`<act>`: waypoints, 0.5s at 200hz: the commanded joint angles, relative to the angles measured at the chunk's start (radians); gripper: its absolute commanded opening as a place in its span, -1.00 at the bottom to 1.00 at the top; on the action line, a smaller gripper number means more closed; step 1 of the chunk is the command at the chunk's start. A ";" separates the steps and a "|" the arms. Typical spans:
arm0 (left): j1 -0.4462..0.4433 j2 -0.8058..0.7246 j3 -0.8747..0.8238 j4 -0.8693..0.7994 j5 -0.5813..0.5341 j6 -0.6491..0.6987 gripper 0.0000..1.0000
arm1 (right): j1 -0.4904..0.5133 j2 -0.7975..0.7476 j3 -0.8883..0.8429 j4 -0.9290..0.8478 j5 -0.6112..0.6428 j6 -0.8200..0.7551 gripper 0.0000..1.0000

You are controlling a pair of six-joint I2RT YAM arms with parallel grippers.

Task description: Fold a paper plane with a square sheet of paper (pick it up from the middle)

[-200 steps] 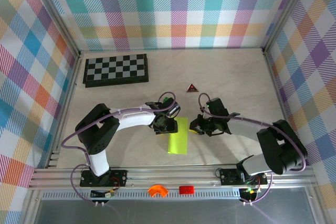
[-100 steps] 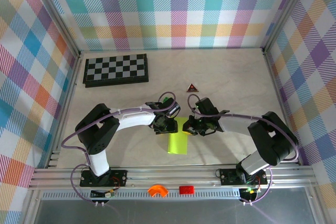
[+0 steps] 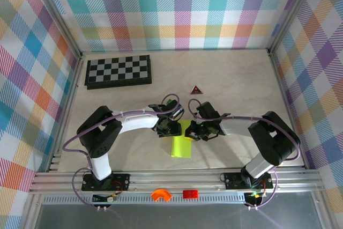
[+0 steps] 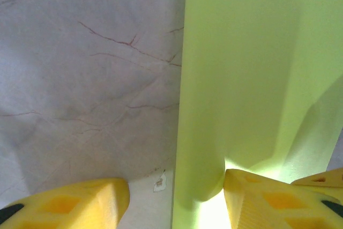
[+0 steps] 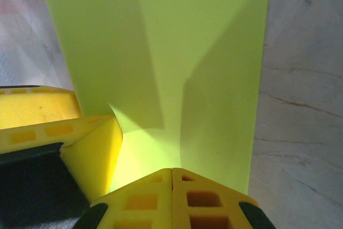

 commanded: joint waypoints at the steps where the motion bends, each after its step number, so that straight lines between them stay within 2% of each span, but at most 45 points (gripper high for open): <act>1: -0.007 0.150 -0.076 0.058 -0.039 0.007 0.10 | 0.006 -0.018 -0.010 0.039 -0.001 0.009 -1.00; 51: -0.009 0.154 -0.075 0.062 -0.037 0.005 0.10 | 0.008 0.020 -0.053 0.092 0.000 0.013 -1.00; 100: -0.009 0.124 -0.075 0.076 -0.038 -0.010 0.10 | -0.003 0.044 -0.065 -0.081 0.109 -0.128 -1.00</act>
